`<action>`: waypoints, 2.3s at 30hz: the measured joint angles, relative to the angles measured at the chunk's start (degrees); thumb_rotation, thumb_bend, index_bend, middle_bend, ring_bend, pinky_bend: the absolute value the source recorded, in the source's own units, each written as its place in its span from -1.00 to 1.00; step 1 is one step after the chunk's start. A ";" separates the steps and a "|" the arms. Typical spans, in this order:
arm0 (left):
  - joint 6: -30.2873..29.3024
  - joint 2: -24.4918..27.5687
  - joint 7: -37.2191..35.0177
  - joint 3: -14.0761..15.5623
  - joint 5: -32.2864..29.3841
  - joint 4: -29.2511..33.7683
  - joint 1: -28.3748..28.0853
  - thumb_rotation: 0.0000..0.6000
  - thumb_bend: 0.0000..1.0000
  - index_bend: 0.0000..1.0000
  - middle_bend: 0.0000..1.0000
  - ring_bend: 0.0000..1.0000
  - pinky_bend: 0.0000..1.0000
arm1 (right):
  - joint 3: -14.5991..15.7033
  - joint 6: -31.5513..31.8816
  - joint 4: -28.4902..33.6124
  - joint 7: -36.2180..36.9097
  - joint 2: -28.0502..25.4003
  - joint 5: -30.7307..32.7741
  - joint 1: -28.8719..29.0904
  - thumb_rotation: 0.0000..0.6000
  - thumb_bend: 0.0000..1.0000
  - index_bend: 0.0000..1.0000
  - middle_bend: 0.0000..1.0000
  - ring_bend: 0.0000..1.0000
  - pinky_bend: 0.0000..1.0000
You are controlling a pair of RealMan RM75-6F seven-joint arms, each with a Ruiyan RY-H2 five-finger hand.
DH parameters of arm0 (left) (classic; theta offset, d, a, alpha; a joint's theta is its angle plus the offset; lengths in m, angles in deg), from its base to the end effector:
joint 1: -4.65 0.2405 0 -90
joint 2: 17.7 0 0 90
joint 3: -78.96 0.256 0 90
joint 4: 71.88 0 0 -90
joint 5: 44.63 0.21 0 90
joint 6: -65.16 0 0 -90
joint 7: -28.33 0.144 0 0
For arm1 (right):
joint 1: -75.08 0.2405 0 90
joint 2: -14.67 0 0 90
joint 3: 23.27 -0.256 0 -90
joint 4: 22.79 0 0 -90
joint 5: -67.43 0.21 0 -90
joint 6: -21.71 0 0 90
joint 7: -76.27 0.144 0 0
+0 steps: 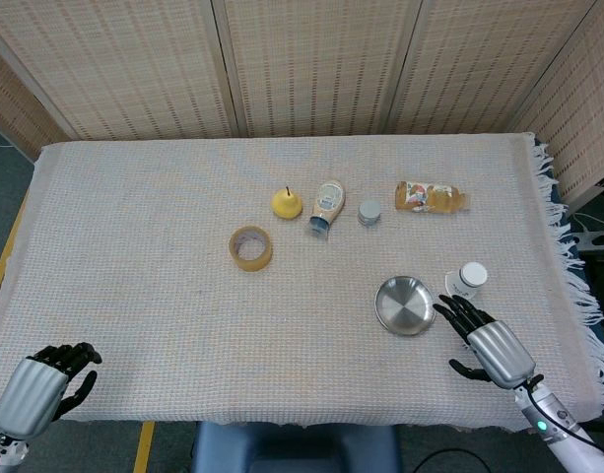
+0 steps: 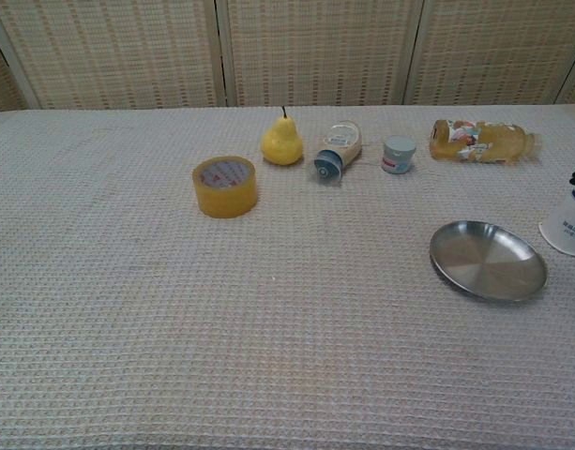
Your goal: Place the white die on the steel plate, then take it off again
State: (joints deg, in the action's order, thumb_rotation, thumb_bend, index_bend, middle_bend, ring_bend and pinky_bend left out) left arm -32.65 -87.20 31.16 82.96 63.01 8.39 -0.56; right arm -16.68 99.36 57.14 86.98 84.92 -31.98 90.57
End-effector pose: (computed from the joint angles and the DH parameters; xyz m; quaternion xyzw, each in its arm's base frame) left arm -0.2891 0.1489 0.1354 -0.7026 -0.2326 -0.4443 0.5048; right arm -0.3036 -0.1985 0.0932 0.7334 -0.3819 0.3814 0.4132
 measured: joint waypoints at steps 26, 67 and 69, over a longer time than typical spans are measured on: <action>-0.69 2.08 -5.78 1.25 0.18 1.18 -0.35 1.00 -0.14 -0.07 0.00 0.05 0.30 | 0.03 1.05 -0.05 -12.15 0.70 -3.09 -0.65 1.00 -0.74 -0.54 -0.27 -0.48 0.10; 2.32 4.22 -7.59 1.76 -1.37 3.57 -0.60 1.00 -0.13 -0.06 0.09 0.06 0.31 | -2.00 -15.15 -5.10 -17.80 3.13 12.24 0.07 1.00 -0.50 -0.22 0.59 0.45 0.92; 2.29 4.21 -7.58 1.72 -1.38 3.59 -0.59 1.00 -0.13 -0.06 0.09 0.06 0.31 | -2.00 -15.18 -5.78 -17.71 3.52 12.23 0.10 1.00 -0.50 -0.22 0.59 0.45 0.92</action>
State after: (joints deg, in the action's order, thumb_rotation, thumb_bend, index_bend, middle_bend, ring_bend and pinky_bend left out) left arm -30.36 -82.99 23.58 84.68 61.62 11.97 -1.15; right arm -18.68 84.18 51.36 69.28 88.43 -19.76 90.66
